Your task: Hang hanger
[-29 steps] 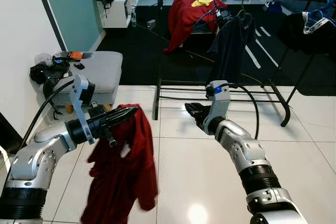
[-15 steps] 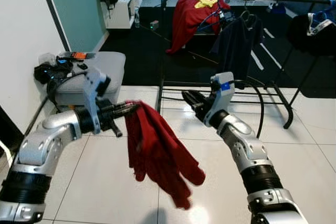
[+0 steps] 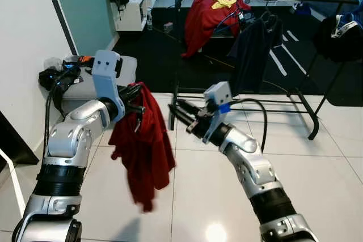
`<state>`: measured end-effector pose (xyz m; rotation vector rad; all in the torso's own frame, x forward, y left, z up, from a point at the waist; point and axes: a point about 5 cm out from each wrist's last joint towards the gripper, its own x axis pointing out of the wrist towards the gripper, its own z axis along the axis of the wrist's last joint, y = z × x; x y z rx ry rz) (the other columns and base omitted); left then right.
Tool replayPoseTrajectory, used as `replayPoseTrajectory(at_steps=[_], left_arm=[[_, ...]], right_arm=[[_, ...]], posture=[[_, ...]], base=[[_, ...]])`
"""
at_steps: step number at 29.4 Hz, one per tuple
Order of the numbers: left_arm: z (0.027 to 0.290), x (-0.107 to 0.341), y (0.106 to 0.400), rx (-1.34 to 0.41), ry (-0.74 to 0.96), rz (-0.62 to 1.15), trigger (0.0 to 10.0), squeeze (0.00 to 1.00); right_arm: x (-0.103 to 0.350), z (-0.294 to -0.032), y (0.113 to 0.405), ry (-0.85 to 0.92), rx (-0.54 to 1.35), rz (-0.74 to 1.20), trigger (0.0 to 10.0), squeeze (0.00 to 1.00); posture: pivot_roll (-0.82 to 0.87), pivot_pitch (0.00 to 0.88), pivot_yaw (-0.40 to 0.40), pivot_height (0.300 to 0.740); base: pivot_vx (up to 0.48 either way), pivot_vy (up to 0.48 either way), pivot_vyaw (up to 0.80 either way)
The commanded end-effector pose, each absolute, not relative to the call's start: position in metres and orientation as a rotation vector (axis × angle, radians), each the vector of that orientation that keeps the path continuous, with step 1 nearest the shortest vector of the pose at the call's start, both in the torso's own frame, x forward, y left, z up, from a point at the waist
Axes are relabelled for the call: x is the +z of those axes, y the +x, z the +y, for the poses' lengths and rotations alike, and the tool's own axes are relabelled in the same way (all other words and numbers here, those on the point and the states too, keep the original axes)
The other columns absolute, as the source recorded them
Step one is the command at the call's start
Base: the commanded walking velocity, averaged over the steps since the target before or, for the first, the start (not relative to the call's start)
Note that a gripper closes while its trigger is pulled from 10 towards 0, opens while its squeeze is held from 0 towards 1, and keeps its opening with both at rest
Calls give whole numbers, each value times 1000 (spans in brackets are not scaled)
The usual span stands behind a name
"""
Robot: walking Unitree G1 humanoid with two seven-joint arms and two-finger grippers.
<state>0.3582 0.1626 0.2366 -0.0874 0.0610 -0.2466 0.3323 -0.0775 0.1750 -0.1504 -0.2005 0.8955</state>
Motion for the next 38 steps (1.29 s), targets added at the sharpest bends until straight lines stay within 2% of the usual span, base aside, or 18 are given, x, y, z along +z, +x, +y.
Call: replayPoseTrajectory(at_steps=[1,3,7,9,14,22,23,30,31,33,34,38], left_arm=[[167,242,360,-209,-91,54,0,0],[165,242,363,-161,-72,71,0,0],[164,242,364,-143,-70,82,0,0],[162,245,366,-112,-93,92,0,0],[157,252,366,-122,-130,98,0,0],[148,262,365,-191,-173,89,0,0],[144,263,364,-204,-168,94,0,0],[133,268,359,-260,-172,87,0,0],[131,270,357,-276,-170,83,0,0],[130,271,357,-287,-168,82,0,0],[128,272,355,-314,-171,81,0,0],[121,276,350,-376,-179,77,0,0]], right_arm=[[171,-73,331,-202,906,-201,10000,0],[163,-73,337,-353,842,-203,10000,0],[162,-76,341,-413,771,-225,10000,0],[156,-79,343,-534,668,-262,10000,0],[153,-82,341,-558,630,-305,10000,0],[149,-78,336,-454,689,-359,10000,0],[147,-77,336,-425,703,-361,10000,1000],[143,-71,337,-384,694,-380,10000,1000],[143,-71,338,-390,680,-384,10000,898],[144,-71,339,-393,671,-387,10000,898],[145,-70,340,-381,672,-392,10000,0],[142,-67,342,-349,705,-363,10000,0]], posture=[[109,35,17,740],[109,36,21,740],[113,35,23,740],[109,33,21,740],[113,28,26,740],[104,33,24,740],[110,28,19,740],[119,25,11,740],[118,22,11,740],[117,21,12,740],[117,30,14,740],[124,29,14,740]], base=[[0,0,0],[0,0,0],[0,0,0],[0,0,0],[0,0,0],[0,0,0],[0,0,0],[0,0,0],[0,0,0],[0,0,0],[0,0,0],[0,0,0]])
